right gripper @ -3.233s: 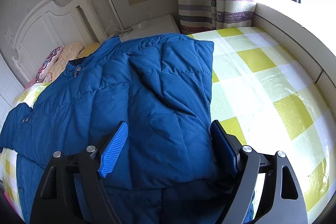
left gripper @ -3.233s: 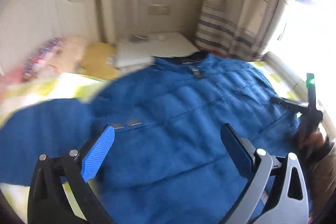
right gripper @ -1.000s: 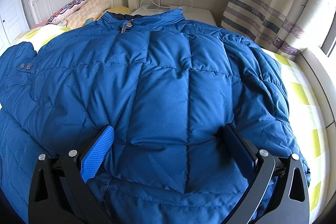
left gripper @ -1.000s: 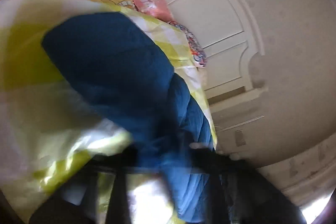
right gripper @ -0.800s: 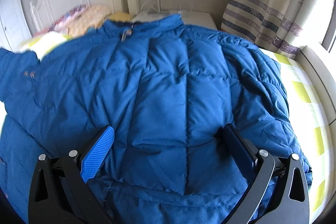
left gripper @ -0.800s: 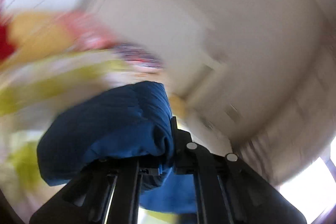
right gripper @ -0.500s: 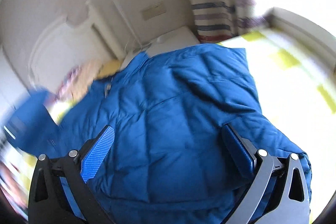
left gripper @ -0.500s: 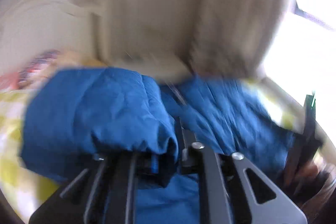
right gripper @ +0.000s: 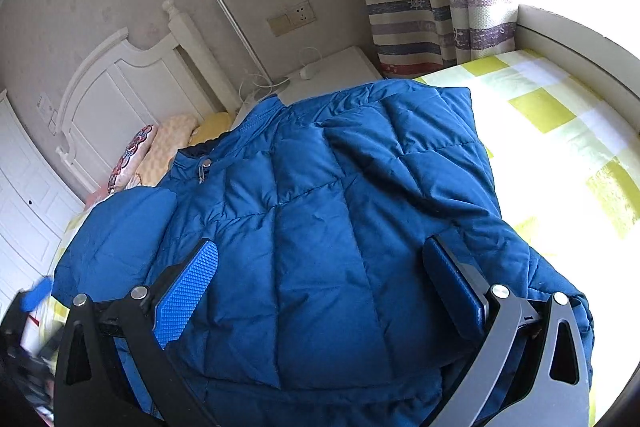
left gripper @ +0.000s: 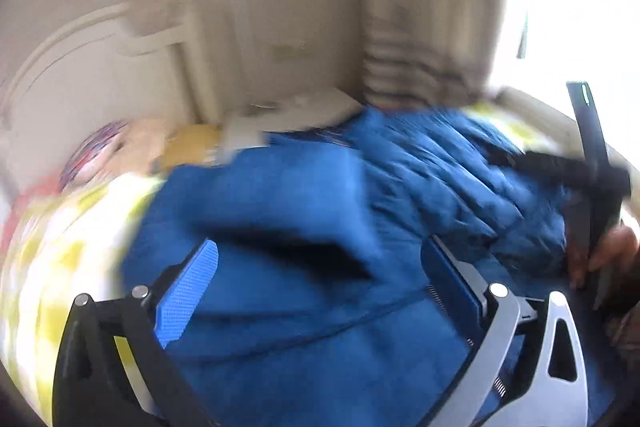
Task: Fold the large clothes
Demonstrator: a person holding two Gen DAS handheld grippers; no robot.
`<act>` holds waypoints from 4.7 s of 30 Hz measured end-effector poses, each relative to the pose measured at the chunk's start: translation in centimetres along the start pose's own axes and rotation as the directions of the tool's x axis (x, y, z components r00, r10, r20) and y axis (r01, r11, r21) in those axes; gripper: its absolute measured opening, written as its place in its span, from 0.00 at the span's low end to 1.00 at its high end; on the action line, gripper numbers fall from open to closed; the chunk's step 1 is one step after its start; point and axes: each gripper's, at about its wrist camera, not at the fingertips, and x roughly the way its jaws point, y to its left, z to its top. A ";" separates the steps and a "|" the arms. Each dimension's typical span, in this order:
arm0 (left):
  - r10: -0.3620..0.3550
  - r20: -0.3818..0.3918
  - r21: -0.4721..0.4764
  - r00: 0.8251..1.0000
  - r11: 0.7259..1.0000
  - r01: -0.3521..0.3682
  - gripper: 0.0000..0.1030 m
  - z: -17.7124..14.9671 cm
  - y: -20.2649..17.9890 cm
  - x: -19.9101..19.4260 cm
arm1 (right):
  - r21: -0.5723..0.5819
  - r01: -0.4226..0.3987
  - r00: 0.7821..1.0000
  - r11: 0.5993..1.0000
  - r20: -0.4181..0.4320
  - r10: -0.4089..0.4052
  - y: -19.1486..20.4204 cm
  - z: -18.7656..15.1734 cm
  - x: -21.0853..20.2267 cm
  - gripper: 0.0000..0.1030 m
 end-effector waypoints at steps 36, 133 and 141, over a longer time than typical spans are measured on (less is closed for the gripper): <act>0.212 -0.293 -0.244 0.932 0.926 -0.287 0.98 -6.0 12.8 7.4 | -0.790 0.108 0.992 0.603 0.044 -0.119 25.3 -7.2 2.7 0.95; 0.037 -0.228 -0.063 0.973 0.997 -0.053 0.98 0.2 1.3 9.5 | -0.312 0.220 0.966 0.924 -0.062 -0.251 7.1 -1.0 4.8 0.96; 0.054 -0.249 -0.028 0.967 0.998 -0.062 0.98 -2.0 0.8 11.4 | -0.252 0.266 0.963 0.931 0.109 -0.246 7.1 -1.0 1.6 0.96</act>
